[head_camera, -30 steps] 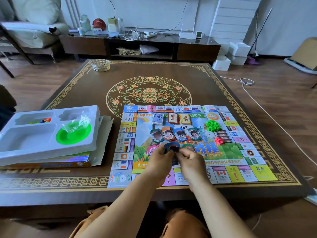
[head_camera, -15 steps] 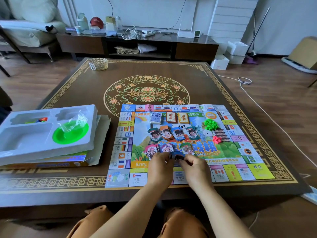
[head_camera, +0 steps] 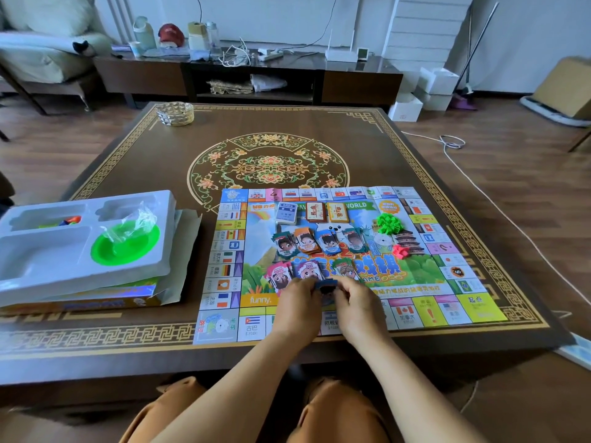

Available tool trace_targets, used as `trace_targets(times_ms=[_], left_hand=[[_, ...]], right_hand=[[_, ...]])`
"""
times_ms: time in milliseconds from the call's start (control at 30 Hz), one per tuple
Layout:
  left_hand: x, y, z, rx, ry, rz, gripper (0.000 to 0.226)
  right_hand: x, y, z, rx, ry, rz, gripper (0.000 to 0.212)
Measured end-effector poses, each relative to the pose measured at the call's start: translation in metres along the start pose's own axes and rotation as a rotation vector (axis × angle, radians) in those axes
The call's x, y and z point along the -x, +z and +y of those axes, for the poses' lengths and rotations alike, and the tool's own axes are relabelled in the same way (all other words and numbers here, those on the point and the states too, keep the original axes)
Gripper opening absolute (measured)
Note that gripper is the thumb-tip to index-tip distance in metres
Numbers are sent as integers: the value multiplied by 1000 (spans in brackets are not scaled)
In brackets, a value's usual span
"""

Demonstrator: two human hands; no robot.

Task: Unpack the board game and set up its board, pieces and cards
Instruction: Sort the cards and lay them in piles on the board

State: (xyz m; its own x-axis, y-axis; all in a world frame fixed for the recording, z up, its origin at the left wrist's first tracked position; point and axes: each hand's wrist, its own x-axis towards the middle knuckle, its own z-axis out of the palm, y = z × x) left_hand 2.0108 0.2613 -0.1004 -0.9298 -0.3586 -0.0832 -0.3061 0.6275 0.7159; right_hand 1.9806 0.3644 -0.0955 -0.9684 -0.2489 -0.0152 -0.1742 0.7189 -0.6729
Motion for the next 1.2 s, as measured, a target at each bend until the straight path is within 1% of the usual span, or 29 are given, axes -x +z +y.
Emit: trace_targets(times_ms=[100,200,267,300,400,500,567,667,733,800,867,933,1000,1100,1200], left_hand=[[-2,-1,-2,-27,-1,-8,24],[1,1,-2,-51,13,-54,34],[3,2,-2,-71,18,-77,34],[3,3,-2,-83,18,-86,32],[3,5,-1,-92,13,-107,32],[3,4,-1,-116,11,-118,31],[2,1,0,-91,3,-112,28],[-3,-8,10,-26,-27,-84,25],[-11,-14,19,74,-52,-48,20],[-25,-18,26,207,-110,6,12],[-43,-19,29,279,-166,47,7],[-58,-19,30,323,-211,45,6],[-72,-20,30,354,-258,40,13],[-85,-21,24,364,-270,76,23],[-84,-21,16,353,-263,103,18]], right_hand=[[1,1,5,15,-36,12,16],[2,2,9,27,-41,17,23],[3,4,9,33,-38,13,32],[4,4,9,22,-47,20,33],[2,6,12,4,-66,45,20],[3,7,15,-10,-58,23,17],[2,7,15,-102,-1,42,17],[-9,8,12,-340,151,100,10],[-20,4,6,-439,216,128,12],[-33,-1,0,-462,257,138,9],[-49,-4,-3,-463,277,139,6],[-66,-6,-6,-451,294,123,7],[-86,-7,-8,-423,316,121,4],[-118,-7,-6,-308,357,154,6],[-138,-3,-4,-196,413,165,11]])
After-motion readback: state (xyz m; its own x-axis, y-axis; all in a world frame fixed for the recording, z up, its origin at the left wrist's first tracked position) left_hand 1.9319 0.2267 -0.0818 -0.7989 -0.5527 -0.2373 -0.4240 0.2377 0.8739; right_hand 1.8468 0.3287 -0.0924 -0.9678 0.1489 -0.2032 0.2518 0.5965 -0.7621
